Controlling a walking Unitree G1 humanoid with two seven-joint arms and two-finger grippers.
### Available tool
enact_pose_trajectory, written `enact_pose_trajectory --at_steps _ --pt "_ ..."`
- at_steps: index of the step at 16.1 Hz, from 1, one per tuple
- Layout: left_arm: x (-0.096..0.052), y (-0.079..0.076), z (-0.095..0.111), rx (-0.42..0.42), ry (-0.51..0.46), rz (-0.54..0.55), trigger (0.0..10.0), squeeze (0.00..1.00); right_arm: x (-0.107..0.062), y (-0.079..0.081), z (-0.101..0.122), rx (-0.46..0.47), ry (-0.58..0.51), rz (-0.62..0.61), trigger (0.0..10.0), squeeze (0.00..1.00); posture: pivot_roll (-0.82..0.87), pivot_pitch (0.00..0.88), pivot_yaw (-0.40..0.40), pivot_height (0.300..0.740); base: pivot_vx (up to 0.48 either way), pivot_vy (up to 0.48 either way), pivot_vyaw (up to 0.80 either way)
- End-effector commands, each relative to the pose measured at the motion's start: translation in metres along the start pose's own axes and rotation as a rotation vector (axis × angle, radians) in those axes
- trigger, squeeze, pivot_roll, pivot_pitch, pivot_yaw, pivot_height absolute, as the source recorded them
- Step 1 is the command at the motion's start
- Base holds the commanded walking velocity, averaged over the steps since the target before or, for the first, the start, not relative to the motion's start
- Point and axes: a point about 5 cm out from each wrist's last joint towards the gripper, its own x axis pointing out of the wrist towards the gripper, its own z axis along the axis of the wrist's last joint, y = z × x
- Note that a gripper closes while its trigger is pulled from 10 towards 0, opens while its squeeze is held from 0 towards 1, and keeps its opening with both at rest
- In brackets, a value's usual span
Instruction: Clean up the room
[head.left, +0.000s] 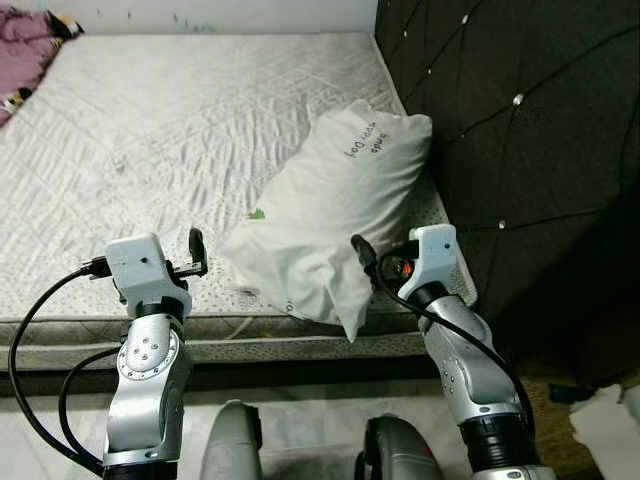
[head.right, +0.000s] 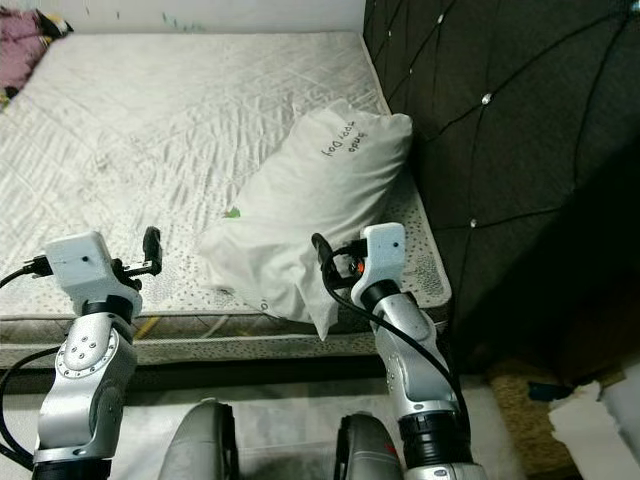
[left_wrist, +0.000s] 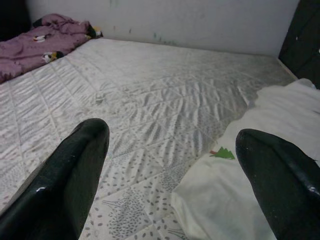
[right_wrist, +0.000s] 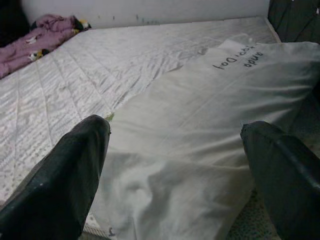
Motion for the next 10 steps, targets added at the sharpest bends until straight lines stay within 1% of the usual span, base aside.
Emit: enact_pose_trajectory --at_steps 1,5,10 --pt "0.0009 0.0001 -0.003 0.012 0.021 -0.014 10.0 0.0 -0.0003 0.0013 0.0058 0.003 -0.03 -0.005 10.0 0.0 0.02 0.087 0.052 0.675 0.0 0.0 0.0" --pt "0.0022 0.0056 -0.002 0.017 0.016 0.006 10.0 0.0 0.0028 0.0044 0.0088 0.003 -0.039 0.005 10.0 0.0 0.03 0.09 0.041 0.675 0.0 0.0 0.0" --pt "0.0028 0.0038 -0.0009 0.009 0.015 0.01 10.0 0.0 0.0041 0.0048 0.0091 0.008 -0.034 0.01 10.0 0.0 0.03 0.108 0.04 0.605 0.0 0.0 0.0"
